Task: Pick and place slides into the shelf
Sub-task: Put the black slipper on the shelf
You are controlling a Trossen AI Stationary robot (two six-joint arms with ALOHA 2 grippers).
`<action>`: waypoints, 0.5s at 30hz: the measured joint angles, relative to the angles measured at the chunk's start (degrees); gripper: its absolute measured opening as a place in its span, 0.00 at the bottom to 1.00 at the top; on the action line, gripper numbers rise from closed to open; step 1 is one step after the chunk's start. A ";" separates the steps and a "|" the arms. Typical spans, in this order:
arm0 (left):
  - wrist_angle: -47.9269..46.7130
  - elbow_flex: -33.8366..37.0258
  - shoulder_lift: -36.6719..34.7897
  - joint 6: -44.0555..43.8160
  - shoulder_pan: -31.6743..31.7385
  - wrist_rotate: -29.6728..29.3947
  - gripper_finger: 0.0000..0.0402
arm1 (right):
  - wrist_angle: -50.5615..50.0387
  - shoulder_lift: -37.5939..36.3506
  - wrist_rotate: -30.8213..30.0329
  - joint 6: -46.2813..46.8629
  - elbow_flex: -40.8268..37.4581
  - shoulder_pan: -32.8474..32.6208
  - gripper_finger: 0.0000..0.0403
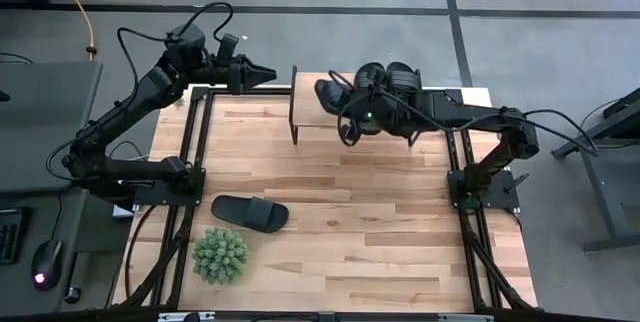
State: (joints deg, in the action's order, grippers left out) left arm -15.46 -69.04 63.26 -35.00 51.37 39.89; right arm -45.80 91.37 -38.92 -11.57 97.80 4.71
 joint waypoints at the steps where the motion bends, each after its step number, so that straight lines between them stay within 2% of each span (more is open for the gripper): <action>1: -0.04 0.00 0.00 0.00 0.00 -0.01 0.46 | 0.36 0.00 0.10 -0.93 0.00 0.58 0.00; 15: -0.17 0.00 0.02 0.13 0.00 -0.01 0.46 | 4.69 0.00 -0.56 -9.71 0.00 7.05 0.00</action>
State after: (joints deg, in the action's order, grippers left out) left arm -15.64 -69.04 63.29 -34.87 51.37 39.88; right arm -41.11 91.37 -39.47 -21.29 97.80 11.77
